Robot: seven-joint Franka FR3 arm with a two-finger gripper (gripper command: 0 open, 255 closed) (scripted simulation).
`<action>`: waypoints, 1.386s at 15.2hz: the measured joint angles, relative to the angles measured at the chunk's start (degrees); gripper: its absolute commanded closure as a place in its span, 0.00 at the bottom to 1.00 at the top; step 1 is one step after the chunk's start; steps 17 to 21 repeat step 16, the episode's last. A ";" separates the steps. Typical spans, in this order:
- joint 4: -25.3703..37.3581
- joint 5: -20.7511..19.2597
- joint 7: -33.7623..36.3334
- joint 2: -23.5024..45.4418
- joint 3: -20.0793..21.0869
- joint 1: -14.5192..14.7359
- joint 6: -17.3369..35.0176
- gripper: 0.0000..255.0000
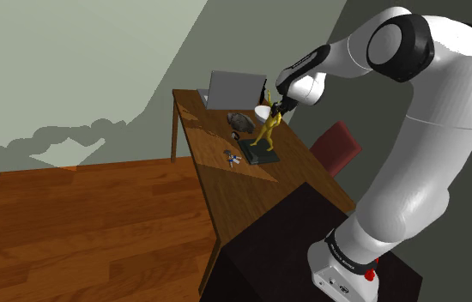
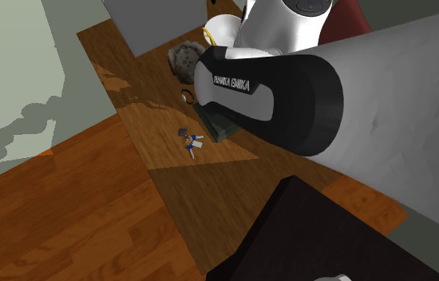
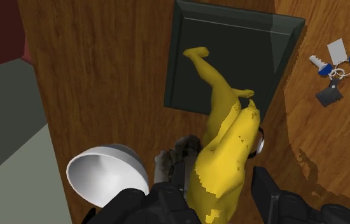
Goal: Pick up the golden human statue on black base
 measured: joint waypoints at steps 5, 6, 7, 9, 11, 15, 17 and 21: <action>0.29 -2.26 1.87 -2.11 -1.61 1.23 -2.48 1.00; 0.27 -2.84 2.41 -2.67 -1.96 1.58 -2.98 1.00; 0.19 -3.37 2.74 -3.32 -2.31 1.78 -3.53 1.00; 0.50 -4.55 3.73 -4.37 -3.00 2.30 -4.82 1.00; 0.69 -5.66 4.56 -5.50 -3.62 2.71 -6.08 1.00; 1.31 -7.81 6.29 -7.53 -4.58 3.49 -8.55 1.00; 1.49 -8.04 6.47 -7.74 -4.69 3.55 -8.91 1.00; 1.49 -8.04 6.47 -7.74 -4.69 3.55 -8.91 1.00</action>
